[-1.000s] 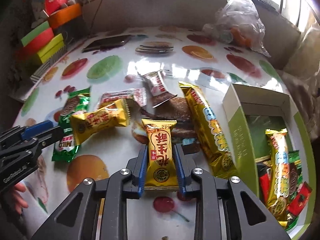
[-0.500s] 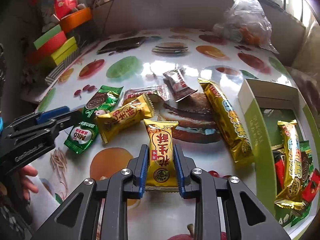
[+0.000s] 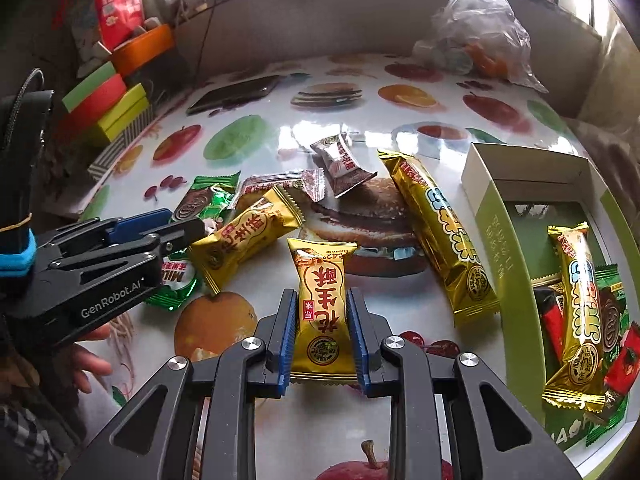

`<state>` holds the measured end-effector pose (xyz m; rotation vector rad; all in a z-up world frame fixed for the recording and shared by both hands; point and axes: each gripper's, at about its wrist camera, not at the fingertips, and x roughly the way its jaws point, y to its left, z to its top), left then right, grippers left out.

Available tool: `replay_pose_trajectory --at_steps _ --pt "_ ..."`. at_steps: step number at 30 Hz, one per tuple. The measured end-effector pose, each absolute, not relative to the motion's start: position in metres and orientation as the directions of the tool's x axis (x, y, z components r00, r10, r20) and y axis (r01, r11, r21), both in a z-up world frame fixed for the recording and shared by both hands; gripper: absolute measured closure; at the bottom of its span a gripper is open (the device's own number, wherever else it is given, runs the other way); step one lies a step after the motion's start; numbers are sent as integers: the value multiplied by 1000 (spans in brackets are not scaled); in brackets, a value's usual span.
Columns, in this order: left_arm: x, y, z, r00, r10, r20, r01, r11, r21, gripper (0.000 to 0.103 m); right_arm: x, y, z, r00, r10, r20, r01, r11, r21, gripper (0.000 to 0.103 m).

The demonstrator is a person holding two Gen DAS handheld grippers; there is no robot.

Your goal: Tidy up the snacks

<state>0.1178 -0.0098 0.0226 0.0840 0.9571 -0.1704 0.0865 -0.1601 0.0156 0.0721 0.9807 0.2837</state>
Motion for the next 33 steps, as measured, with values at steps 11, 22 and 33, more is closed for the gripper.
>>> replay_pose_trajectory --at_steps 11,22,33 --pt "125 -8 15 533 -124 -837 173 984 -36 41 87 -159 14 518 272 -811 -204 960 192 79" --pt "126 -10 9 534 -88 -841 155 988 -5 41 87 -158 13 521 269 -810 -205 961 188 79" --pt "124 -4 10 549 -77 -832 122 992 -11 59 87 -158 12 523 266 -810 -202 962 185 79"
